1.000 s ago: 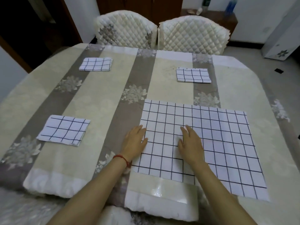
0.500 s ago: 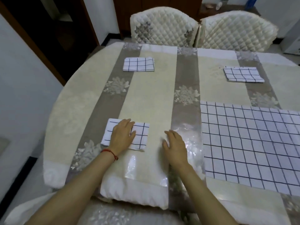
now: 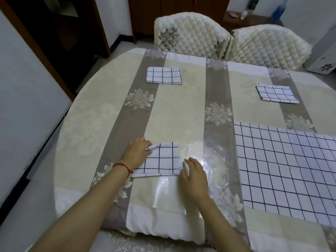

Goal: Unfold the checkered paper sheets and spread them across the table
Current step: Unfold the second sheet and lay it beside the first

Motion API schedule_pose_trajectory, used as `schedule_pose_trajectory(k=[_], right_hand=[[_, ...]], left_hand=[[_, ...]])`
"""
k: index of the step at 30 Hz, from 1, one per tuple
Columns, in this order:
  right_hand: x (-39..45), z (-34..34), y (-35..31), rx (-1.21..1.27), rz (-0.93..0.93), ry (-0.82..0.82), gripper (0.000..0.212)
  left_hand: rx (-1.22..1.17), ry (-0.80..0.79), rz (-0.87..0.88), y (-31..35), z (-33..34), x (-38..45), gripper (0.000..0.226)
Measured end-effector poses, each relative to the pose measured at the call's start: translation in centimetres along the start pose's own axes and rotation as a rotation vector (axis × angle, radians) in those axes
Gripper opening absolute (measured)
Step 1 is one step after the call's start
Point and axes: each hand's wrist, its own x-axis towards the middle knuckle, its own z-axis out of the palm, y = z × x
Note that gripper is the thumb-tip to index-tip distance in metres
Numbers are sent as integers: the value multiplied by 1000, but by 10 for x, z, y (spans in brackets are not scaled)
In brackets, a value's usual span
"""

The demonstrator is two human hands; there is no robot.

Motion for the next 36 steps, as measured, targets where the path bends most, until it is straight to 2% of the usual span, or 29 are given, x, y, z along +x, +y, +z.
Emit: schedule_pose_trajectory(k=[2,4,7,10,12,15,16,18,20,22,24,27,29,32,36], right_hand=[[0,-3,-1,90,5,13,52],[-1,-11,-6,305,78,19,47],[-1,-26,-12,619,149,-42,31],[-8,-44,-17,737,149,-64,5],[-14,-56,-20,780,142,-50,10],[-21,-74,-24,818,118,9,20],[-22,-79,-26,821,105,29,22],[-25,-88,-28,790,63,73,26],[-28,-94,-30,757,21,111,31],[-32,-102,-31,732,-12,133,26],[-39,-111,-33,688,-58,121,23],[-51,-124,-36,646,-99,87,11],[-57,-133,-35,632,-118,61,11],[-64,-145,-31,616,-128,16,13],[-67,-156,-21,631,-98,-4,11]], left_hand=[[-124,2,60,2,-4,-4,14],[-247,18,100,5,-9,-10,3],[-469,44,100,17,-17,-22,26],[-655,102,66,30,-26,-33,29],[-714,152,19,37,-29,-39,27],[-708,199,-62,48,-26,-47,11],[-668,216,-99,52,-23,-50,14],[-563,276,-140,66,-18,-60,36],[-526,344,-110,92,-19,-75,34],[-586,330,-87,123,-23,-90,18],[-745,239,-114,151,-27,-101,9],[-1022,109,-202,179,-29,-109,18],[-1131,78,-247,191,-30,-112,22],[-1171,74,-268,201,-28,-115,16],[-1077,127,-289,200,-23,-111,16]])
